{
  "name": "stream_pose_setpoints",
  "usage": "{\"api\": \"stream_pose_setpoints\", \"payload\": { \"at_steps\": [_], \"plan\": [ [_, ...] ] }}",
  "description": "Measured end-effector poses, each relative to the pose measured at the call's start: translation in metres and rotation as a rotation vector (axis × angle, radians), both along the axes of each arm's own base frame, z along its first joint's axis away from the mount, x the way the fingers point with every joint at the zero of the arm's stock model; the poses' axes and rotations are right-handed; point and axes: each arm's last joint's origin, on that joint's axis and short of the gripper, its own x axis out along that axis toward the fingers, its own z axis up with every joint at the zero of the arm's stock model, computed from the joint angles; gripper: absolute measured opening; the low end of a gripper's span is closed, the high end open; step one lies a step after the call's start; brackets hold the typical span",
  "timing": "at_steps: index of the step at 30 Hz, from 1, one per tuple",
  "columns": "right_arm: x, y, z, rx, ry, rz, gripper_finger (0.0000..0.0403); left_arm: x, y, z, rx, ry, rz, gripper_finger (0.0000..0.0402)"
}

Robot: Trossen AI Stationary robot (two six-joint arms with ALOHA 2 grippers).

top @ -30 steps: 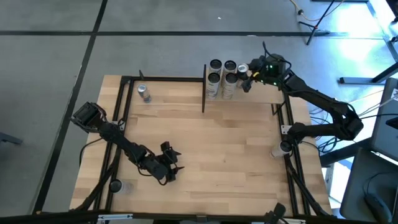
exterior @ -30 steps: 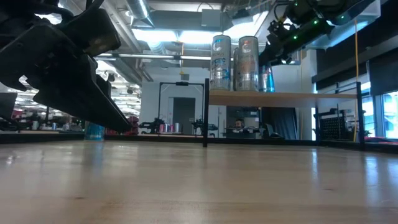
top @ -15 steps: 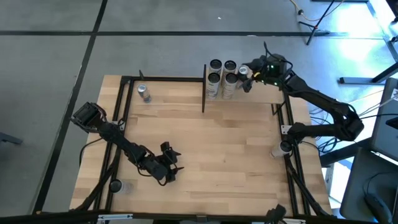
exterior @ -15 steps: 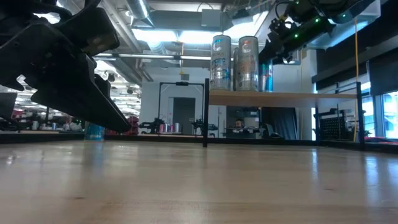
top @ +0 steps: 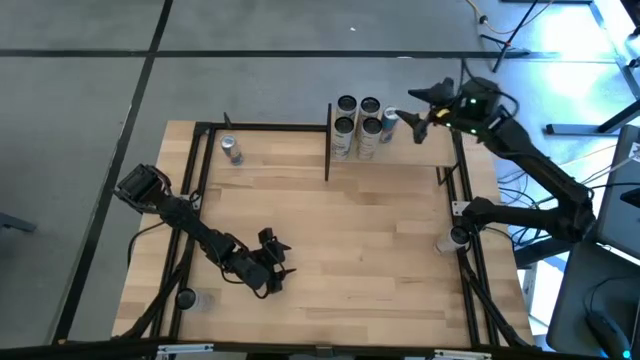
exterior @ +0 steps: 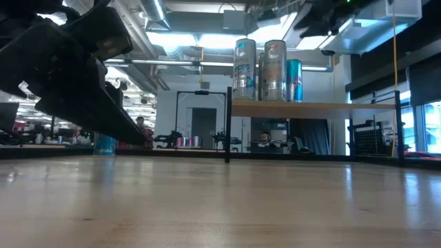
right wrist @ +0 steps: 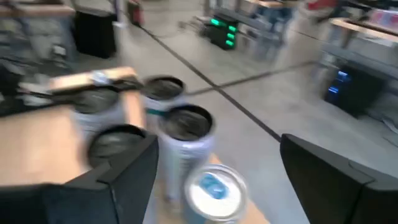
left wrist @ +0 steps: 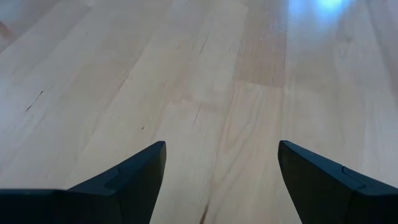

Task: Place canned beverage on shelf
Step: Put the blue soda can aligned with the other blue soda can on the shelf

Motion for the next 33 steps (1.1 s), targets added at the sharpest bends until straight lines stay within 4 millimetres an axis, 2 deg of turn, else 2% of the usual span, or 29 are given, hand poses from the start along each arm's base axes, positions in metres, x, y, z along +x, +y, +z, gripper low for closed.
{"api": "stream_pose_setpoints", "payload": {
  "at_steps": [4,9,15,20,27,30,33],
  "plan": [
    [0.002,0.03,0.009,0.004,-0.052,0.179,0.0321,0.004,0.003,0.003,0.016,-0.03,0.003,0.0295],
    [0.019,0.074,-0.001,0.021,-0.039,0.429,0.0321,0.018,0.006,0.012,0.024,-0.033,-0.025,0.0295],
    [0.04,0.121,-0.037,0.006,0.045,0.538,0.0321,0.052,0.004,0.059,0.135,0.039,-0.104,0.0295],
    [0.039,0.151,-0.051,0.026,0.144,0.556,0.0321,0.065,0.003,0.093,0.19,0.099,-0.099,0.0295],
    [0.031,0.179,-0.059,0.108,0.221,0.619,0.0321,0.057,0.004,0.105,0.262,0.147,0.009,0.0295],
    [0.034,0.187,-0.064,0.091,0.212,0.638,0.0321,0.051,0.017,0.128,0.241,0.193,0.111,0.0295],
    [0.04,0.193,-0.075,0.075,0.198,0.653,0.0321,0.035,0.03,0.151,0.299,0.26,0.191,0.0295]
  ]
}}
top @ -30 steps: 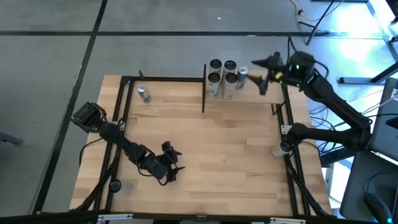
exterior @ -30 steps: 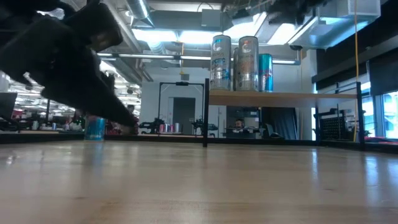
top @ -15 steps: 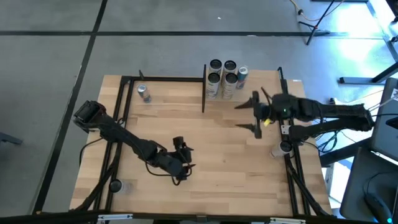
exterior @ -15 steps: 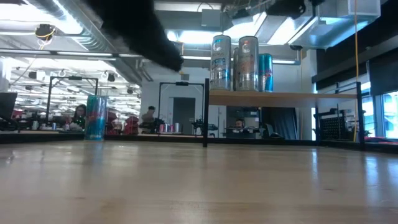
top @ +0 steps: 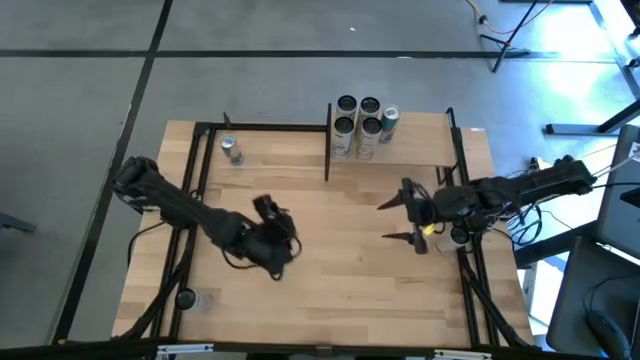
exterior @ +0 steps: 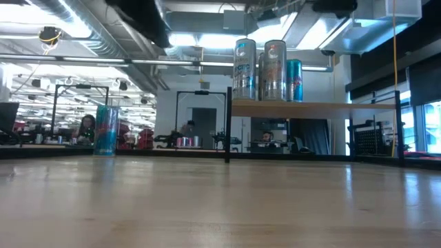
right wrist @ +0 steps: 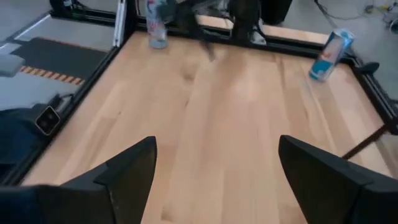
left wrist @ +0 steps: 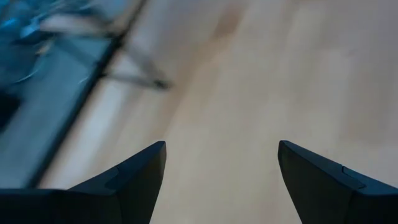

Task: Place canned beverage on shelf
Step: Put the blue soda can aligned with the other blue soda can on the shelf

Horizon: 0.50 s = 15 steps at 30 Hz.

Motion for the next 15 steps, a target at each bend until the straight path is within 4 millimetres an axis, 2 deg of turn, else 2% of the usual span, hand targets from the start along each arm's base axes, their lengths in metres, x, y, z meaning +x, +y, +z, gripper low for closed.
{"api": "stream_pose_setpoints", "payload": {
  "at_steps": [3,5,8,11,15],
  "plan": [
    [0.008,0.002,-0.021,-0.024,-0.018,0.012,0.0321,-0.02,0.025,0.025,0.019,0.005,0.131,0.0295],
    [0.011,0.003,-0.033,-0.046,-0.063,0.036,0.0321,-0.032,0.049,0.042,-0.01,-0.028,0.223,0.0295],
    [0.015,0.005,-0.042,-0.077,-0.139,0.072,0.0321,-0.048,0.084,0.061,-0.091,-0.065,0.338,0.0295],
    [0.017,0.005,-0.044,-0.085,-0.186,0.078,0.0321,-0.063,0.118,0.073,-0.167,-0.092,0.449,0.0295],
    [0.017,0.005,-0.045,-0.093,-0.19,0.081,0.0321,-0.074,0.157,0.075,-0.215,-0.062,0.565,0.0295]
  ]
}}
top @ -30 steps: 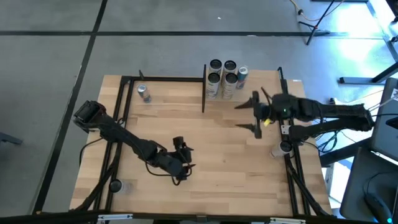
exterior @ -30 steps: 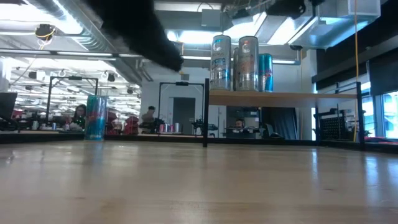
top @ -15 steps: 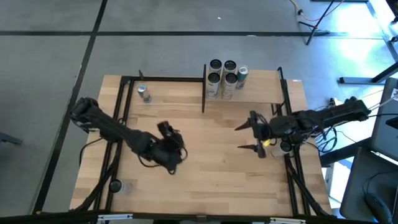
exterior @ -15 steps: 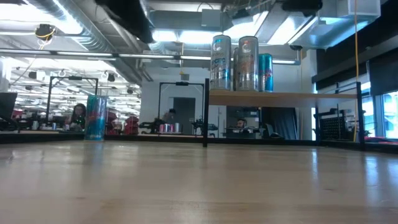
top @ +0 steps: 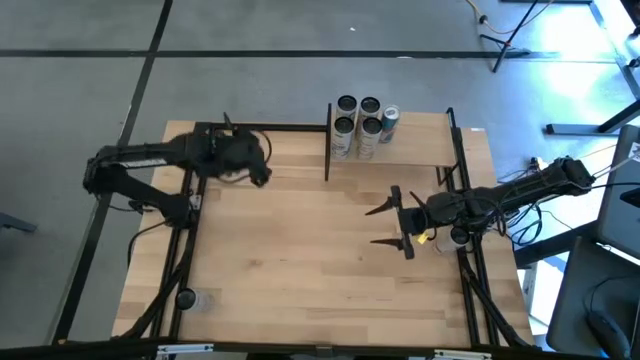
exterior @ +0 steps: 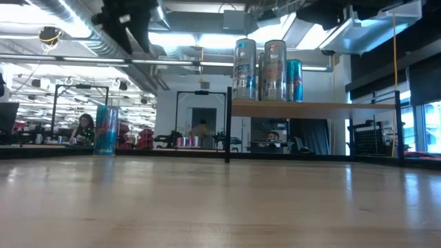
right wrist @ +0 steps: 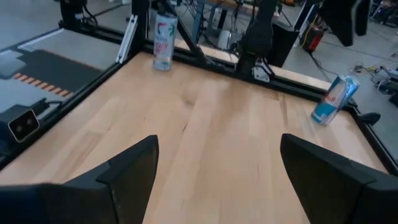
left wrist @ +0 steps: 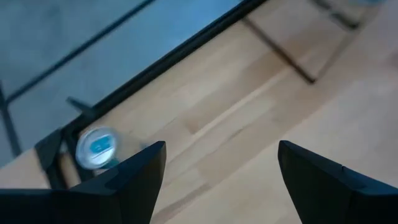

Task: Place canned beverage on shelf
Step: Put the blue soda can aligned with the other blue soda can on the shelf

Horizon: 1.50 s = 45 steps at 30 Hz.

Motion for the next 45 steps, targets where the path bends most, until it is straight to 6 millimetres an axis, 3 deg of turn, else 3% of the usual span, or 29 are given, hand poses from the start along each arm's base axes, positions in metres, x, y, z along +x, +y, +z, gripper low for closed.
{"api": "stream_pose_setpoints", "payload": {
  "at_steps": [5,10,17,22,28,45],
  "plan": [
    [0.0,0.0,-0.001,-0.003,0.011,0.0,0.0321,-0.013,0.043,-0.009,-0.034,0.082,0.104,0.0295],
    [0.003,0.001,-0.003,-0.005,0.012,-0.005,0.0321,-0.04,0.086,-0.023,-0.112,0.136,0.263,0.0295],
    [0.008,0.0,-0.003,-0.048,-0.025,-0.059,0.0321,-0.061,0.122,-0.048,-0.232,0.099,0.222,0.0295],
    [0.009,0.0,0.001,-0.066,-0.068,-0.063,0.0321,-0.077,0.135,-0.055,-0.234,0.145,0.258,0.0295],
    [0.01,0.0,0.004,-0.082,-0.096,-0.058,0.0321,-0.081,0.139,-0.056,-0.238,0.145,0.259,0.0295],
    [0.01,0.001,0.002,-0.107,-0.09,-0.042,0.0321,-0.068,0.159,-0.094,-0.386,0.234,0.258,0.0295]
  ]
}}
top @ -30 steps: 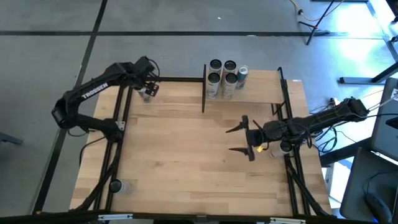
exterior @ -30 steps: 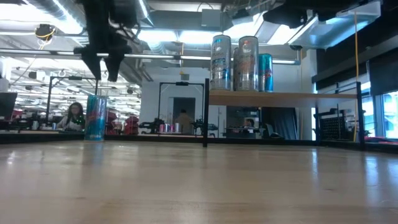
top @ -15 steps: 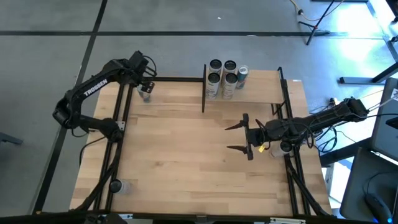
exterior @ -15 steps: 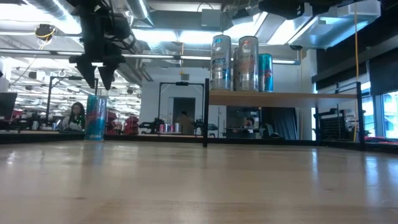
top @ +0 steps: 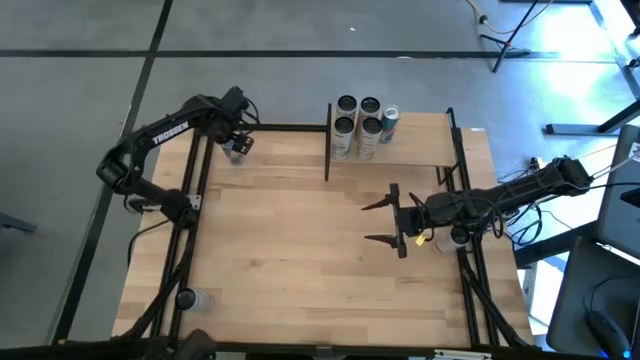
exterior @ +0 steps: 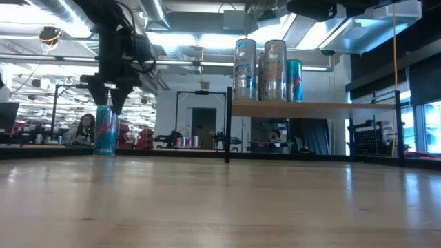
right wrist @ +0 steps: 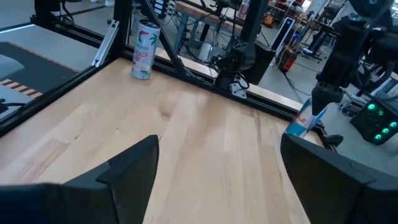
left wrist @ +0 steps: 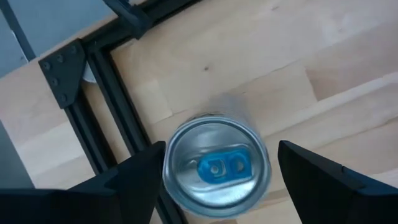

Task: Place canned beverage on shelf
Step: Put the blue soda can aligned with the other blue soda can on the shelf

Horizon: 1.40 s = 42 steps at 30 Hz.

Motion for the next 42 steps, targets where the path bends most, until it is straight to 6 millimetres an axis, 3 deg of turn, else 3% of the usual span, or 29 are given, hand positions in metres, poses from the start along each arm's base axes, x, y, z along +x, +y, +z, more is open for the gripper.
{"api": "stream_pose_setpoints", "payload": {
  "at_steps": [5,13,16,27,35,42],
  "plan": [
    [0.001,0.0,-0.001,-0.002,0.007,0.0,0.0321,0.004,0.002,-0.008,-0.036,0.051,-0.09,0.0283],
    [0.002,0.0,-0.002,-0.004,0.006,-0.009,0.0321,0.014,-0.007,-0.008,-0.042,0.092,-0.166,0.019],
    [0.002,0.0,-0.002,-0.003,0.001,-0.009,0.0321,0.023,-0.016,-0.008,-0.037,0.114,-0.215,0.0187],
    [0.003,0.001,0.001,-0.018,-0.029,-0.005,0.0321,0.082,-0.086,-0.005,0.06,0.066,-0.434,0.019],
    [0.003,0.001,0.003,-0.019,-0.043,-0.005,0.0321,0.113,-0.136,0.025,0.074,-0.095,-0.567,0.0191],
    [0.003,0.001,0.003,-0.039,-0.045,-0.001,0.0321,0.145,-0.166,0.041,0.108,-0.144,-0.683,0.0192]
  ]
}}
